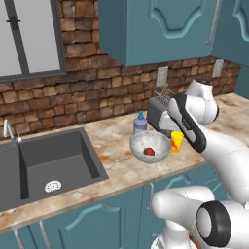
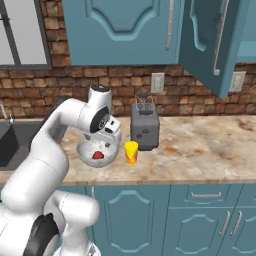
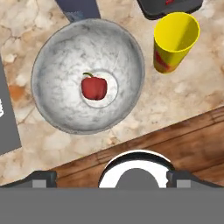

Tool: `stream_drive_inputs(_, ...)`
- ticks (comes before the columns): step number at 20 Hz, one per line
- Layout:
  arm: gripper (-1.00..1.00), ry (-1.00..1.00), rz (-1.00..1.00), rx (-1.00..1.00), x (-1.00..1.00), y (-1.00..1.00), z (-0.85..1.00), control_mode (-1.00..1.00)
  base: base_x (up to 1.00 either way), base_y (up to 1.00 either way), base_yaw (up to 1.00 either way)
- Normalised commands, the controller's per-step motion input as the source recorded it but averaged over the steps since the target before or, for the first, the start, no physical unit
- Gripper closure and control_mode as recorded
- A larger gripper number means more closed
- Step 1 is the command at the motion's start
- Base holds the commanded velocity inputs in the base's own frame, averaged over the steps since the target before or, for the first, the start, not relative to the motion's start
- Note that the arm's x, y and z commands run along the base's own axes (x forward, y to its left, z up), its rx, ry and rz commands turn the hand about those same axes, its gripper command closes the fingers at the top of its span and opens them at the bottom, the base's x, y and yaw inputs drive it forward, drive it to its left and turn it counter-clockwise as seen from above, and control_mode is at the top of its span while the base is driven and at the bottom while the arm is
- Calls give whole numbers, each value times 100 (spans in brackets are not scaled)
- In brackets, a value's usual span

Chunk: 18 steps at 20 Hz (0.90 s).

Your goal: Move the cup from next to the sink to the open cabinet. Then, move the bowl with the bell pepper to the fridge to clear the area for faucet cleaning.

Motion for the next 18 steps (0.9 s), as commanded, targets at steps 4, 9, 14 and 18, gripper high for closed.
stream_drive_inputs(4, -100, 7, -12, 19, 44, -14, -77, -100, 0, 0, 0)
stream_drive_inputs(9, -100, 4, -13, 7, 42, -6, -44, -100, 0, 0, 0)
stream_drive_inputs(14, -100, 0, -12, 0, 51, -1, -32, -100, 0, 0, 0)
stream_drive_inputs(18, -100, 2, -11, -1, 9, -11, -48, -100, 0, 0, 0)
